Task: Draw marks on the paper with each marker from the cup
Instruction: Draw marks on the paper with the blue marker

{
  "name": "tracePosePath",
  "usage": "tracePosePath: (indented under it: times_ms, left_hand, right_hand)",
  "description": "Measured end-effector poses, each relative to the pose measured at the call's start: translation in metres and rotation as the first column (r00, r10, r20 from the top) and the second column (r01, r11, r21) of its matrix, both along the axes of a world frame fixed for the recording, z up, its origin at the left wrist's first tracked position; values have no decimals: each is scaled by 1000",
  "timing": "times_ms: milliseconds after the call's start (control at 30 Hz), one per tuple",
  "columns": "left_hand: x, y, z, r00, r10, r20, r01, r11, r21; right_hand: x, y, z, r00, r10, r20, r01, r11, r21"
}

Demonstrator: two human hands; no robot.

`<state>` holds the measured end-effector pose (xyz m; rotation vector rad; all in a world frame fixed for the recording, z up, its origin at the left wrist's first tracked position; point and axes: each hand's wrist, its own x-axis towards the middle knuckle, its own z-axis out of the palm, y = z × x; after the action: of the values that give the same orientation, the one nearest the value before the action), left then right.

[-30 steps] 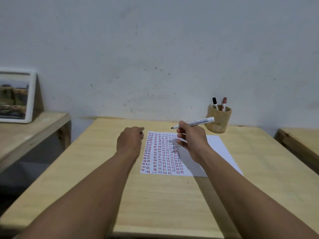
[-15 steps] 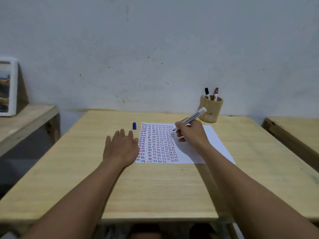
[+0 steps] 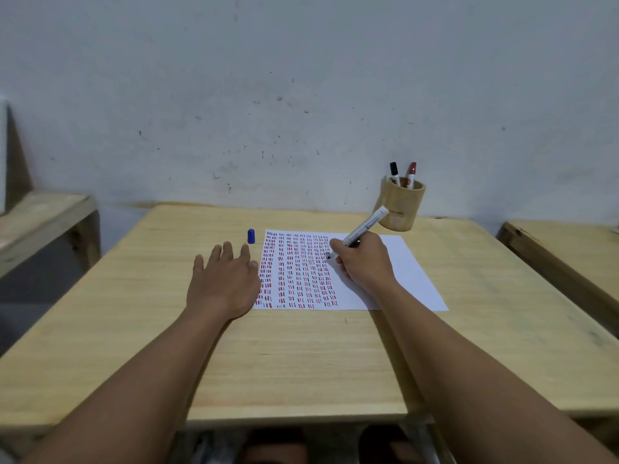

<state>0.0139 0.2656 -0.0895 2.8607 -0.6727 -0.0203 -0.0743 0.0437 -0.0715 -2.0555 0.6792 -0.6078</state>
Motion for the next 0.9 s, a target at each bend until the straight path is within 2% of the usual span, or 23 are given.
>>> tracePosePath:
  times_ms: [667, 833, 900]
  left_hand:
    - [0, 0, 0, 1000, 4, 13, -4, 1000, 2]
    - [0, 0, 1, 1000, 12, 17, -11, 1000, -19]
    - [-2, -1, 5, 998, 41, 45, -38, 997, -72]
  right_hand:
    - [-1, 3, 5, 998, 17, -55, -18, 1000, -25]
    - [-3, 2, 5, 1000, -23, 2, 23, 999, 46]
    - [-2, 1, 6, 998, -36, 52, 30, 995, 97]
